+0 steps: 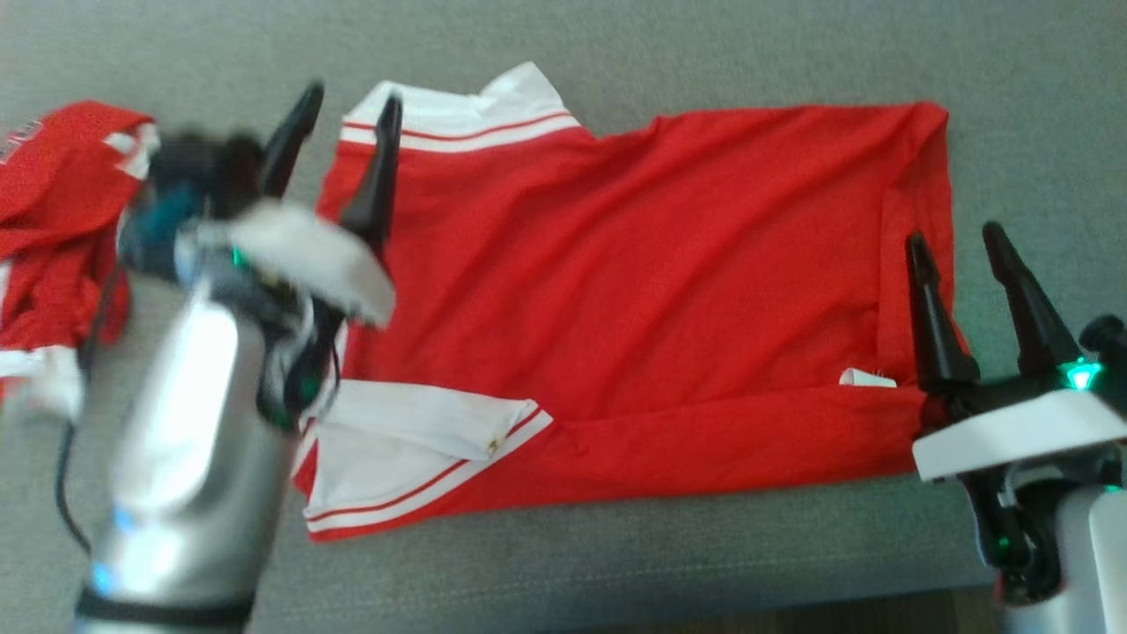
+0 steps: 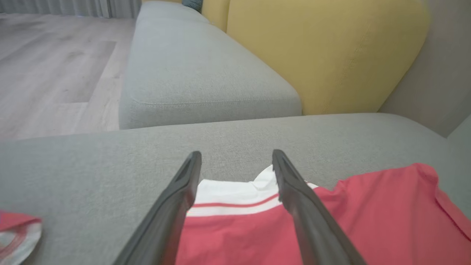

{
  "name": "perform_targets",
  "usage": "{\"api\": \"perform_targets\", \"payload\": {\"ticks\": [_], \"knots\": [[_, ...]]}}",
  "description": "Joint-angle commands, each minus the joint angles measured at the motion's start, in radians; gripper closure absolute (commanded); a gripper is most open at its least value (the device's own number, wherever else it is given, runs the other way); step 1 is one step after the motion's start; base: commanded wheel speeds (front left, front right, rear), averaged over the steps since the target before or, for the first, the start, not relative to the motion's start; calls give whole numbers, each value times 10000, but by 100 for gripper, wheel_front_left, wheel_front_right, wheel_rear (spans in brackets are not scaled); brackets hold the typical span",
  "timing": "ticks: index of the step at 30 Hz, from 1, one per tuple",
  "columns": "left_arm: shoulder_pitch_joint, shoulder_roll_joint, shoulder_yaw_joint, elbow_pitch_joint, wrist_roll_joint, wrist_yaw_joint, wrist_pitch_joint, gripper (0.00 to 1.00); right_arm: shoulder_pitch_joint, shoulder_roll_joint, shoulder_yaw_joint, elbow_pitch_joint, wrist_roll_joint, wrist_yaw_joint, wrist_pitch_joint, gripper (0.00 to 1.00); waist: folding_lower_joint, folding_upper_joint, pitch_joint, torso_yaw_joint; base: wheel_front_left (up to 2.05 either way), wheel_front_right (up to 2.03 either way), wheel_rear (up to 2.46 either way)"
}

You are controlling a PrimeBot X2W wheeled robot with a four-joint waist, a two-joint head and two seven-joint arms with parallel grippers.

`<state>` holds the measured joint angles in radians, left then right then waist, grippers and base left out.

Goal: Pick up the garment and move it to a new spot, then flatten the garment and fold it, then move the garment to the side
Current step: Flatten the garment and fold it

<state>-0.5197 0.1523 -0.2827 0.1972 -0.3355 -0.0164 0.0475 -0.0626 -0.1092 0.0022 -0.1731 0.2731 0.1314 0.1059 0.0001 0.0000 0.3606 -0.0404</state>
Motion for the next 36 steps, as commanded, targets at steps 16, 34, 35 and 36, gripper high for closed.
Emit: {"api": "perform_targets", "payload": {"ticks": [16,34,35,36], "knots": [[-3633,618,113,5595,-149,-601,1336,0,-571,12,523,418,361,-7,-316,0,-1,0,983,-894,0,0,0],[-4473,380,-1635,7506,106,-1116,2533,100,-543,44,456,645,592,-7,-179,0,-1,0,845,-736,0,0,0],[-4499,395,-1669,7508,136,-1111,2445,100,-543,43,449,652,601,-7,-169,0,-1,0,838,-730,0,0,0],[-4532,400,-1664,7493,145,-1067,2306,100,-549,31,430,657,605,-7,-158,0,-1,0,833,-725,0,0,0]]}}
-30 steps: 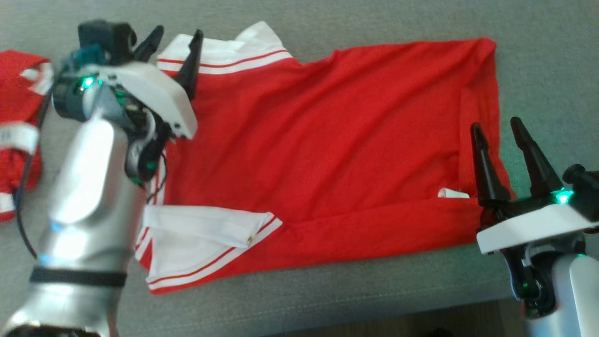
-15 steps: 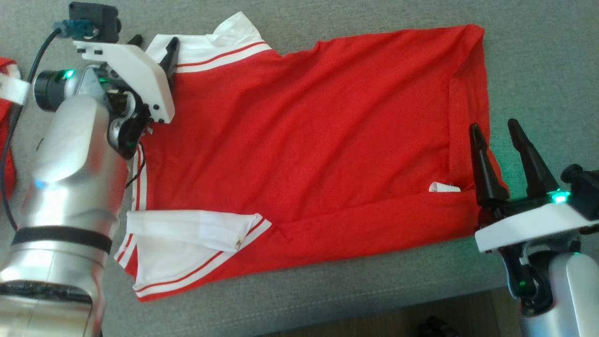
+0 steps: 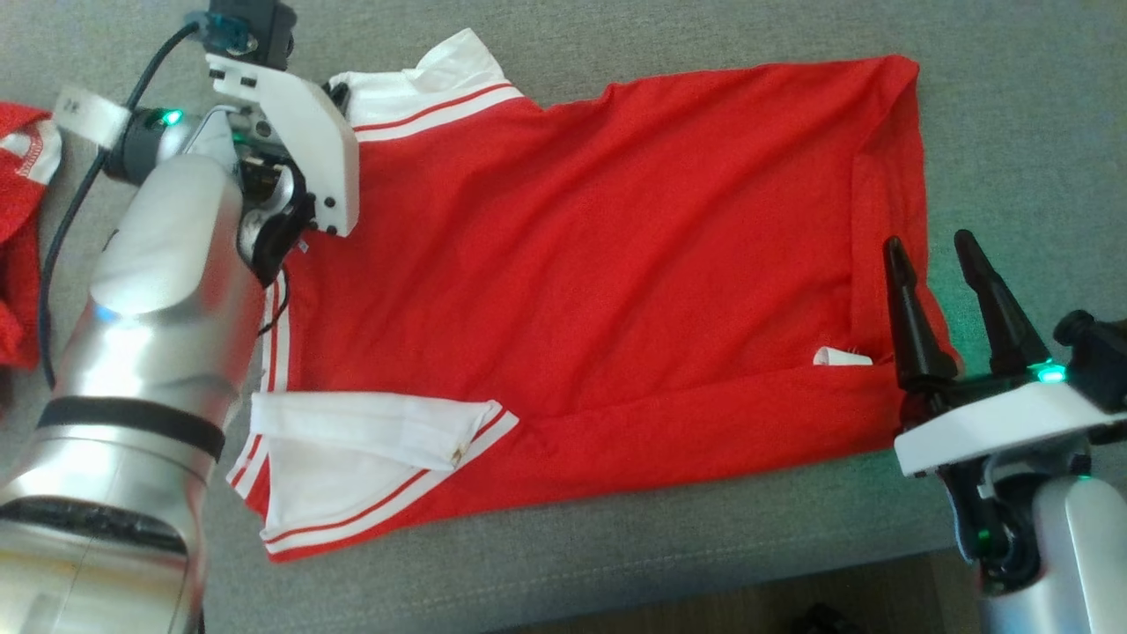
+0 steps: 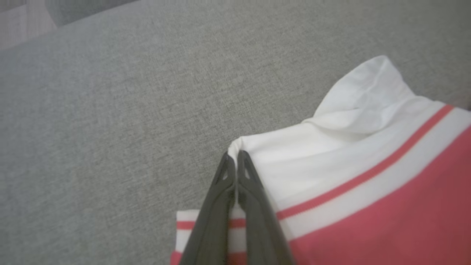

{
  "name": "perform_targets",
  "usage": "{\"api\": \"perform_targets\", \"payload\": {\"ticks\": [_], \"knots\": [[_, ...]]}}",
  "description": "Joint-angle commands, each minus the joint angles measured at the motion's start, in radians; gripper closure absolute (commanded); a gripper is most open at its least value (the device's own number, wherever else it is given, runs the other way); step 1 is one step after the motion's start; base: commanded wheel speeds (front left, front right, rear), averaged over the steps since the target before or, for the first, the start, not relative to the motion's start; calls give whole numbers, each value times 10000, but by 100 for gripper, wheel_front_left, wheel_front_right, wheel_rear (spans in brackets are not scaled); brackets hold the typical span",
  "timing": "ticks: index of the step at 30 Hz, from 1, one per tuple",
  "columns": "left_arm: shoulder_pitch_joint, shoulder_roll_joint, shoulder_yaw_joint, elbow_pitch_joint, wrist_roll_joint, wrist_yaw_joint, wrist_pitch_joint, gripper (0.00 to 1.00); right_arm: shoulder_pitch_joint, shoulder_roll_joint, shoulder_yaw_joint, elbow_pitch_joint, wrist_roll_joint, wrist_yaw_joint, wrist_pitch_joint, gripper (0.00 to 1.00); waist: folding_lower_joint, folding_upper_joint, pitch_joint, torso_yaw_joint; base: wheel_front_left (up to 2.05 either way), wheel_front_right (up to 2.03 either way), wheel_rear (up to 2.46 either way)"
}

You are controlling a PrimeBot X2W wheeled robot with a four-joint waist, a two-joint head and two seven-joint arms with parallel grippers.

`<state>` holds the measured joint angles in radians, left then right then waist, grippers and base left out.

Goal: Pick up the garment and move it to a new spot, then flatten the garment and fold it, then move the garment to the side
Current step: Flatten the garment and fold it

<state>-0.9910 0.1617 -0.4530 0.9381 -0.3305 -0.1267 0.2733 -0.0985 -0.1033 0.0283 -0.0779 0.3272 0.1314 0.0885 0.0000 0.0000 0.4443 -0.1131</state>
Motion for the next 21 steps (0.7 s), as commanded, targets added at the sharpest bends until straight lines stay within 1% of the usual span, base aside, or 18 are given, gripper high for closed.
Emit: {"api": "perform_targets", "payload": {"ticks": [1,6,7,10,15,19,20,21], "knots": [[144,318,49,43,126,133,-175,100,-211,-41,132,-291,73,-7,15,0,0,0,-11,5,0,0,0],[175,246,427,-236,-114,598,-1353,100,-601,-274,-311,9,-23,-7,46,0,0,0,-80,47,0,0,0],[266,205,609,-445,-272,716,-1805,100,-956,-478,-522,319,-14,-7,86,0,0,0,-83,107,0,0,0],[416,137,758,-824,-406,845,-2366,100,-1626,-772,-769,942,35,-7,199,0,0,0,-25,289,0,0,0],[649,60,751,-1509,-439,876,-3110,100,-3008,-1154,-777,2245,309,-7,533,0,0,0,116,586,0,0,0],[748,-8,646,-1987,-415,846,-3441,100,-3986,-1391,-648,3399,723,-7,922,0,0,0,228,797,0,0,0],[748,-8,646,-1987,-415,846,-3441,100,-3986,-1391,-648,3399,723,-7,922,0,0,0,228,797,0,0,0],[769,-21,630,-2090,-416,848,-3501,100,-4204,-1442,-608,3683,833,-7,1036,0,0,0,250,835,0,0,0]]}}
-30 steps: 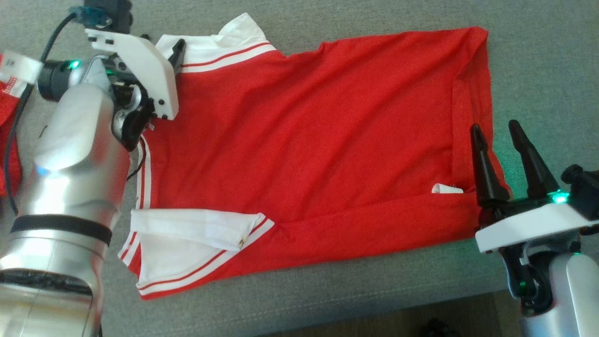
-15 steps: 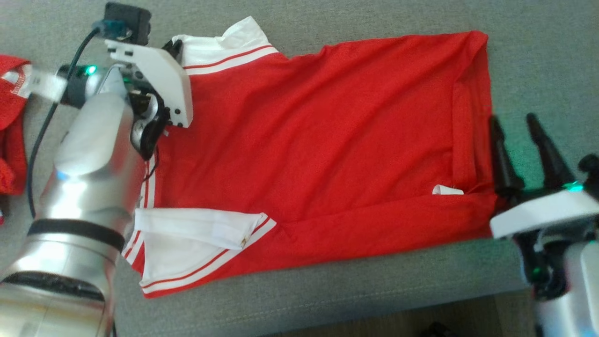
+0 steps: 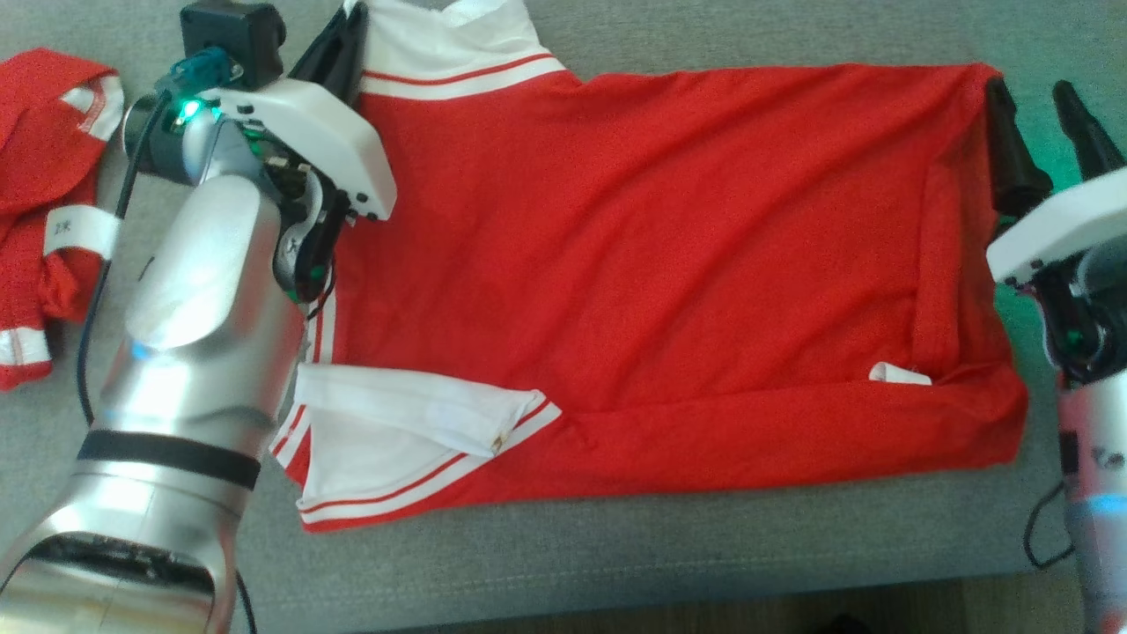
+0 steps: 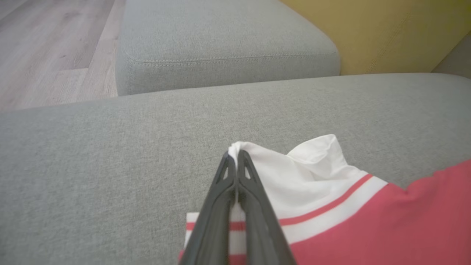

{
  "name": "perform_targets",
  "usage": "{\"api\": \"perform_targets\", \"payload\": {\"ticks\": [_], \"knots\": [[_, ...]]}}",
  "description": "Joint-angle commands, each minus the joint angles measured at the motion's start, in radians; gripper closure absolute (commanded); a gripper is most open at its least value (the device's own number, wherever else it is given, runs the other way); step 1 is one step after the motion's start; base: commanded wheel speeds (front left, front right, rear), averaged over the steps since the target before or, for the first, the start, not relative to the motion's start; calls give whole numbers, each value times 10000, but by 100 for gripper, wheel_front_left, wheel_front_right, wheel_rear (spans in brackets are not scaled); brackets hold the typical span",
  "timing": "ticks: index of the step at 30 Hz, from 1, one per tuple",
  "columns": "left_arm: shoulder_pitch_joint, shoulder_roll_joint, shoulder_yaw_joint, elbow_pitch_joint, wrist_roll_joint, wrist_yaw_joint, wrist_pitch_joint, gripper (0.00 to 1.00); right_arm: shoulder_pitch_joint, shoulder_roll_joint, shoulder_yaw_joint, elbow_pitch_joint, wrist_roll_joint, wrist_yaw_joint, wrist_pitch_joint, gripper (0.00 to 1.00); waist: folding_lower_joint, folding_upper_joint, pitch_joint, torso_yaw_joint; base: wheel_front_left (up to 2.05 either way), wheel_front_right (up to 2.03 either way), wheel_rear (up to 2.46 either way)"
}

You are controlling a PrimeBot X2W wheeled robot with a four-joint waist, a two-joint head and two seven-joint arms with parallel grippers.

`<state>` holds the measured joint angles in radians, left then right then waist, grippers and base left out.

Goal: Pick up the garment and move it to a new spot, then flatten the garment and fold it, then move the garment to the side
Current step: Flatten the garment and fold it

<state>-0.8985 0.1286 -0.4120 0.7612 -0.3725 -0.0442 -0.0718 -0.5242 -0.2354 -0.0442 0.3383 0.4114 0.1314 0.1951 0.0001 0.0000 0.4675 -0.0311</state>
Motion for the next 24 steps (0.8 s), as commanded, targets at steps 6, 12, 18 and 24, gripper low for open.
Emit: {"api": "perform_targets", "payload": {"ticks": [6,12,18,24], "knots": [[-73,305,179,-811,-18,33,-466,100,-878,-425,312,1054,361,-7,532,0,-1,0,78,185,0,0,0],[69,388,220,-1266,-68,47,-1074,100,-1399,-573,391,1613,891,-7,522,100,-1,0,97,268,0,0,0],[305,586,319,-1920,-19,185,-1516,100,-1430,-880,636,1034,1085,-7,-221,100,-1,0,40,284,0,0,0],[983,897,425,-3059,56,379,-1724,100,-1004,-1240,1041,162,1362,-7,-636,100,-1,0,-120,324,0,0,0]]}}
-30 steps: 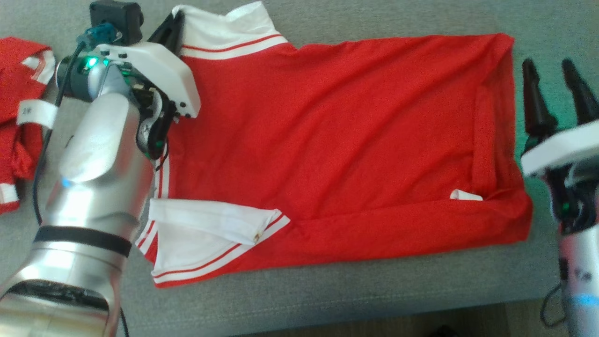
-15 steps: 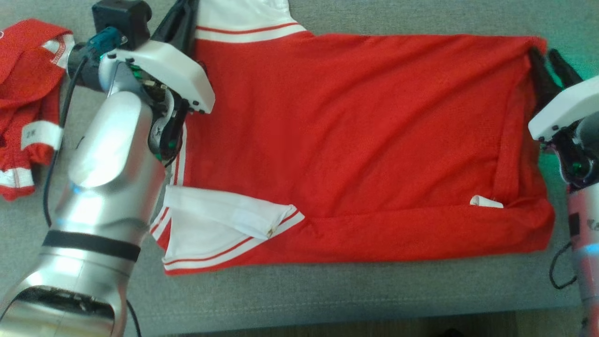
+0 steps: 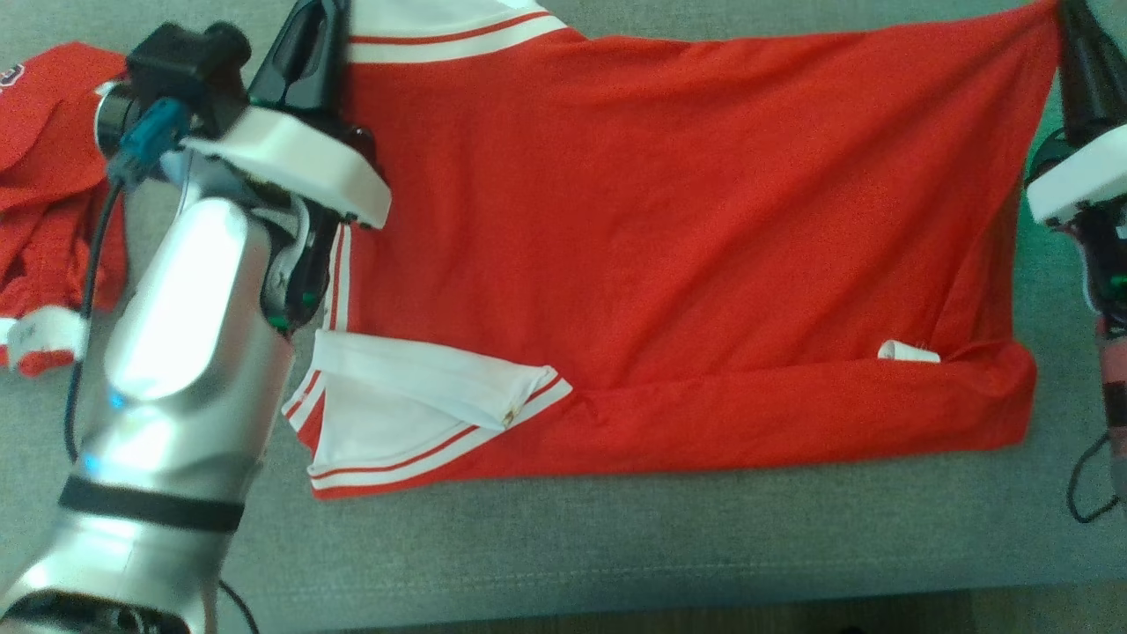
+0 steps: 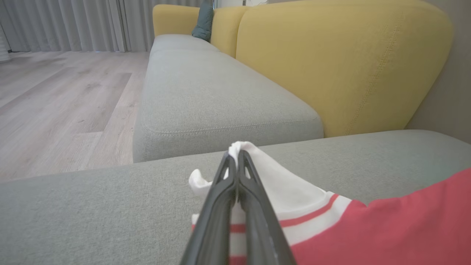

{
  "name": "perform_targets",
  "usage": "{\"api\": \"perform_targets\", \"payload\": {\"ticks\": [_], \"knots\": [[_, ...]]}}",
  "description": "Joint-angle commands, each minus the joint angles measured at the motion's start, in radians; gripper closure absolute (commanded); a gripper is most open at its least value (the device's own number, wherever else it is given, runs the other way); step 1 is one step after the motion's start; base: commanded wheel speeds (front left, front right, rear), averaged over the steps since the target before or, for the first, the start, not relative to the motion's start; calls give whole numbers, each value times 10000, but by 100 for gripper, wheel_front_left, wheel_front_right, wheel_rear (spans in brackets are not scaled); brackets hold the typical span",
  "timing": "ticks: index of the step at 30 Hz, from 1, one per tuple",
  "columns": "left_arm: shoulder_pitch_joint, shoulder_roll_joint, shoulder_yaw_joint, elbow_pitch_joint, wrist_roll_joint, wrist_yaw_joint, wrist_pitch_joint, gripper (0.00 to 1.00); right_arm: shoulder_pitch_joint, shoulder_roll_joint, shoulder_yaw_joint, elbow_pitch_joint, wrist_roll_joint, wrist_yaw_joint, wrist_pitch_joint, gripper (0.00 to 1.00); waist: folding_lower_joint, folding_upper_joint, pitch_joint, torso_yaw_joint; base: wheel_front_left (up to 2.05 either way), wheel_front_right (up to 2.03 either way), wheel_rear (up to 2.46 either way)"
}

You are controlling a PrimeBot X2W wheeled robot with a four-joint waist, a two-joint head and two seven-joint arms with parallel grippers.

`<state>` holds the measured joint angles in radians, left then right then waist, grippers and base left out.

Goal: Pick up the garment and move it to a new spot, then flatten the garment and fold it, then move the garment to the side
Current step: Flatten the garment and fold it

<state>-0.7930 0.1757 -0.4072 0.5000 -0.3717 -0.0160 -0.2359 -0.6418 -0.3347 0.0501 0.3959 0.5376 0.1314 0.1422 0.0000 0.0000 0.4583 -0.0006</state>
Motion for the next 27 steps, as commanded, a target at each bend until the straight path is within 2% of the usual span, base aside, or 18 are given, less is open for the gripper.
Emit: {"api": "perform_targets", "payload": {"ticks": [1,9,16,27], "knots": [[76,469,395,-684,63,138,-109,100,301,-313,100,-512,145,-7,-132,100,0,0,-63,35,0,0,0],[1459,838,678,-2819,217,430,-236,100,1633,-723,381,-1528,482,-7,53,100,0,0,-233,74,0,0,0],[3196,1221,930,-4787,606,688,-255,100,2940,-736,253,-2206,736,-7,243,100,0,0,-312,47,0,0,0],[5194,1483,305,-5471,1082,569,-257,100,4292,-383,-128,-2890,778,-7,370,100,0,0,-439,42,0,0,0]]}}
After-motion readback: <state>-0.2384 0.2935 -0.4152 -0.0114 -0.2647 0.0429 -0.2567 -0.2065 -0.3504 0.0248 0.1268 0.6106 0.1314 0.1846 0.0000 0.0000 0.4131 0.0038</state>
